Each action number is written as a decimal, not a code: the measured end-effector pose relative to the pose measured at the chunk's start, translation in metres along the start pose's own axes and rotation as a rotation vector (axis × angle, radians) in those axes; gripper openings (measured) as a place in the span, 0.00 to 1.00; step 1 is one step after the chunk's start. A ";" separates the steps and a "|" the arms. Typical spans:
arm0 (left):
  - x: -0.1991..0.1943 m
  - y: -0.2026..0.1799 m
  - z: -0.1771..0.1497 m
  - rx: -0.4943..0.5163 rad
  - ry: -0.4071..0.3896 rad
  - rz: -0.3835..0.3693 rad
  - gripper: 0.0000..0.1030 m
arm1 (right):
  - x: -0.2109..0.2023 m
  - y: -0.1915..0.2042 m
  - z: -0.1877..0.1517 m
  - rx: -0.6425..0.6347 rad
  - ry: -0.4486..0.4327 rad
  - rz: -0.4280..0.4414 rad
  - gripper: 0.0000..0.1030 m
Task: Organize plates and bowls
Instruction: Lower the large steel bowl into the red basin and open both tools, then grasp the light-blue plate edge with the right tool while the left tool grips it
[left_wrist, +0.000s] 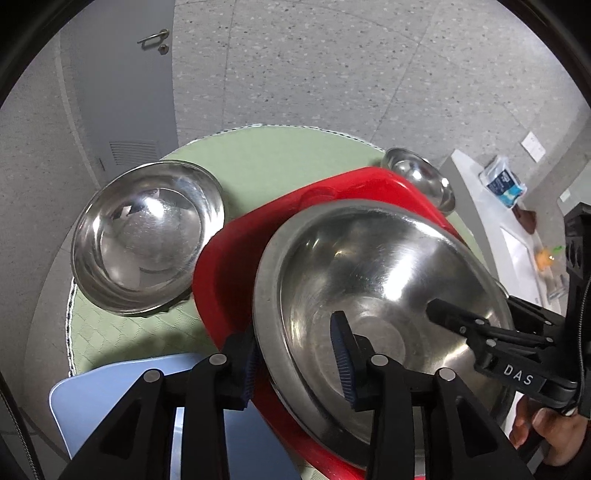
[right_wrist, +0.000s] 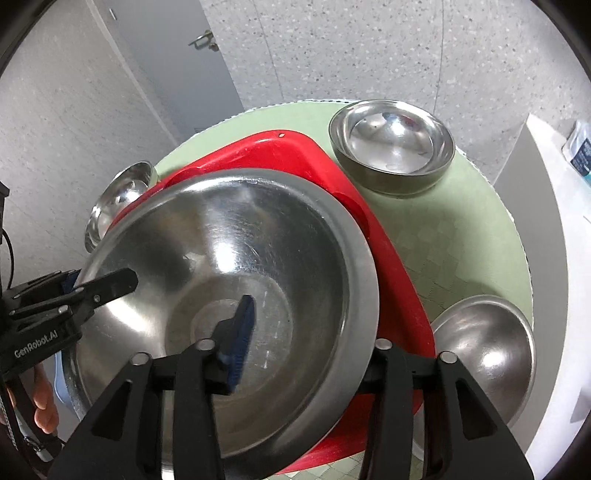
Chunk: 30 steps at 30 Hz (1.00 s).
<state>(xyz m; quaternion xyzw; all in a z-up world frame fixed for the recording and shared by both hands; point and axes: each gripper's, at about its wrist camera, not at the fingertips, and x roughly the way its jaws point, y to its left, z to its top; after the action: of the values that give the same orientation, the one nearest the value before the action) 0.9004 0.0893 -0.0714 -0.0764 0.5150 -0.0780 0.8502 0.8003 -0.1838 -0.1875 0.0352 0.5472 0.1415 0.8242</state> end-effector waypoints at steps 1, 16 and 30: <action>-0.001 0.000 0.000 -0.003 0.002 -0.006 0.36 | -0.001 0.001 -0.001 0.005 0.004 0.006 0.57; -0.054 0.015 -0.034 -0.018 -0.105 -0.016 0.71 | -0.043 0.006 -0.023 0.097 -0.084 -0.028 0.79; -0.148 0.093 -0.152 -0.190 -0.250 0.234 0.86 | -0.095 0.093 -0.126 0.138 -0.303 0.054 0.85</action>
<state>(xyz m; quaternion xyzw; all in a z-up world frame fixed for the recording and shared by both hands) 0.7029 0.2035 -0.0328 -0.1049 0.4158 0.0805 0.8998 0.6330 -0.1328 -0.1331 0.1274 0.4238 0.1186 0.8889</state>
